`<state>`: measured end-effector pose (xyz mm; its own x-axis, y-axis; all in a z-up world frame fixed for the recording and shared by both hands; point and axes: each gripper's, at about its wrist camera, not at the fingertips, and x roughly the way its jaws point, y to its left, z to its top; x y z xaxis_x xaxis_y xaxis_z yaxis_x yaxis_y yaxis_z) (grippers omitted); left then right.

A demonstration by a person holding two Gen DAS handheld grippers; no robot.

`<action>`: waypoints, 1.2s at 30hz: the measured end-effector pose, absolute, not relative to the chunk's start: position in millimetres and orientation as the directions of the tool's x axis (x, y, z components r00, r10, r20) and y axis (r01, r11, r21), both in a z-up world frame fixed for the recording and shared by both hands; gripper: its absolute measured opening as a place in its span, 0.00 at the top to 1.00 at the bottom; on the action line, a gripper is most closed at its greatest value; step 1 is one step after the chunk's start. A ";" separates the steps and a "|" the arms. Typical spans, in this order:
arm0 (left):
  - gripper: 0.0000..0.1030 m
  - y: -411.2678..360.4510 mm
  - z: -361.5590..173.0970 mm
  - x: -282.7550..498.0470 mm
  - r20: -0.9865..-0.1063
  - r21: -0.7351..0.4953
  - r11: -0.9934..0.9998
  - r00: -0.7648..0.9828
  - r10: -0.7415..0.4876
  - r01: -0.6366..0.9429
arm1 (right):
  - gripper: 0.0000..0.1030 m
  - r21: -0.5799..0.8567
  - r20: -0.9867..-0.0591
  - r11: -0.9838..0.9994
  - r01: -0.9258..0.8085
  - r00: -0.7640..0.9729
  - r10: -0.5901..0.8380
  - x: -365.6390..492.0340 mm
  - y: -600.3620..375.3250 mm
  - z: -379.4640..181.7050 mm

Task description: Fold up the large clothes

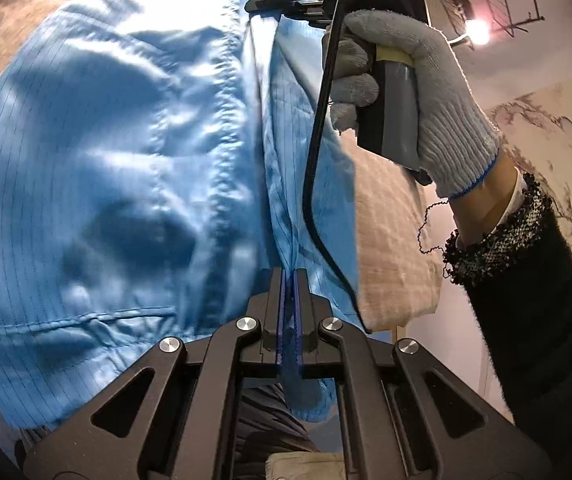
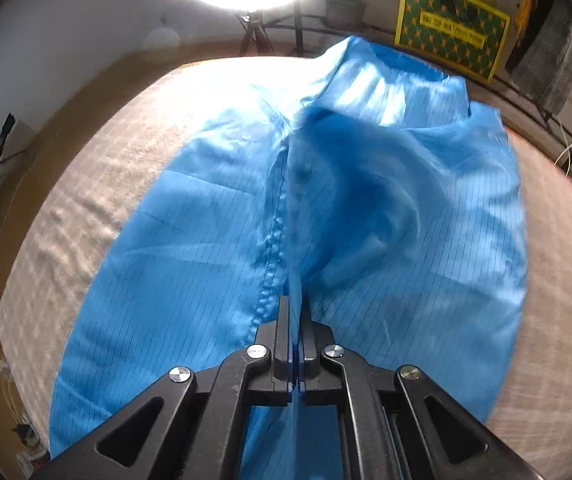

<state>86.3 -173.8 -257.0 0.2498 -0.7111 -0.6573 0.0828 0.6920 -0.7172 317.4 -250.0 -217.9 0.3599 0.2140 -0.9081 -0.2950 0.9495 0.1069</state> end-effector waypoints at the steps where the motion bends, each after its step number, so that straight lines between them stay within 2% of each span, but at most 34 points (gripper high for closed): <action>1: 0.99 -173.4 -258.2 86.2 -0.659 -0.717 0.693 0.246 -0.711 0.081 | 0.98 0.109 -0.907 0.949 -0.295 0.361 0.216 317.2 -250.1 -219.9; 3: 0.99 -177.1 -255.3 91.6 -0.661 -0.715 0.694 0.242 -0.710 0.084 | 0.88 0.141 -0.902 0.942 -0.306 0.353 0.250 315.7 -252.7 -216.9; 4: 0.99 -177.5 -253.3 90.8 -0.661 -0.714 0.695 0.241 -0.710 0.088 | 0.72 0.176 -0.892 0.935 -0.309 0.352 0.284 313.3 -258.1 -210.3; 5: 0.99 -177.2 -252.3 90.4 -0.661 -0.713 0.695 0.243 -0.710 0.092 | 0.66 0.207 -0.875 0.928 -0.308 0.366 0.317 308.7 -265.4 -199.9; 6: 0.99 -175.1 -251.8 89.1 -0.659 -0.714 0.694 0.243 -0.711 0.093 | 0.65 0.236 -0.860 0.921 -0.309 0.376 0.346 304.5 -270.9 -191.7; 12: 0.99 -158.4 -243.6 88.7 -0.641 -0.723 0.683 0.267 -0.720 0.104 | 0.65 0.409 -0.748 0.860 -0.304 0.428 0.507 240.6 -338.2 -125.2; 19: 0.99 -129.1 -216.5 78.0 -0.610 -0.720 0.673 0.310 -0.729 0.168 | 0.66 0.405 -0.717 0.849 -0.339 0.458 0.525 114.3 -404.4 -81.2; 23: 0.99 -92.4 -208.0 61.8 -0.618 -0.696 0.701 0.367 -0.696 0.156 | 0.68 0.384 -0.746 0.870 -0.310 0.451 0.490 49.7 -409.2 -98.6; 26: 0.98 -60.5 -209.6 54.4 -0.651 -0.646 0.754 0.431 -0.625 0.117 | 0.68 0.360 -0.776 0.889 -0.282 0.437 0.453 13.6 -400.5 -131.9; 28: 0.86 -44.5 -215.3 49.6 -0.673 -0.624 0.777 0.449 -0.588 0.082 | 0.68 0.374 -0.781 0.886 -0.276 0.422 0.461 -0.3 -390.1 -155.8; 29: 0.75 -35.3 -220.5 47.8 -0.682 -0.620 0.782 0.453 -0.575 0.060 | 0.68 0.393 -0.775 0.878 -0.274 0.415 0.476 -3.1 -384.3 -164.5; 30: 0.69 -28.8 -227.5 47.7 -0.689 -0.620 0.784 0.453 -0.566 0.035 | 0.69 0.407 -0.771 0.870 -0.278 0.405 0.491 -6.1 -377.3 -171.9; 33: 0.69 -24.1 -241.8 47.6 -0.717 -0.586 0.810 0.453 -0.530 0.020 | 0.68 0.378 -0.782 0.873 -0.309 0.399 0.479 -11.4 -354.5 -185.6; 36: 0.69 -28.0 -258.0 48.3 -0.725 -0.600 0.800 0.414 -0.550 0.012 | 0.69 0.383 -0.802 0.874 -0.299 0.361 0.475 -6.8 -337.4 -203.8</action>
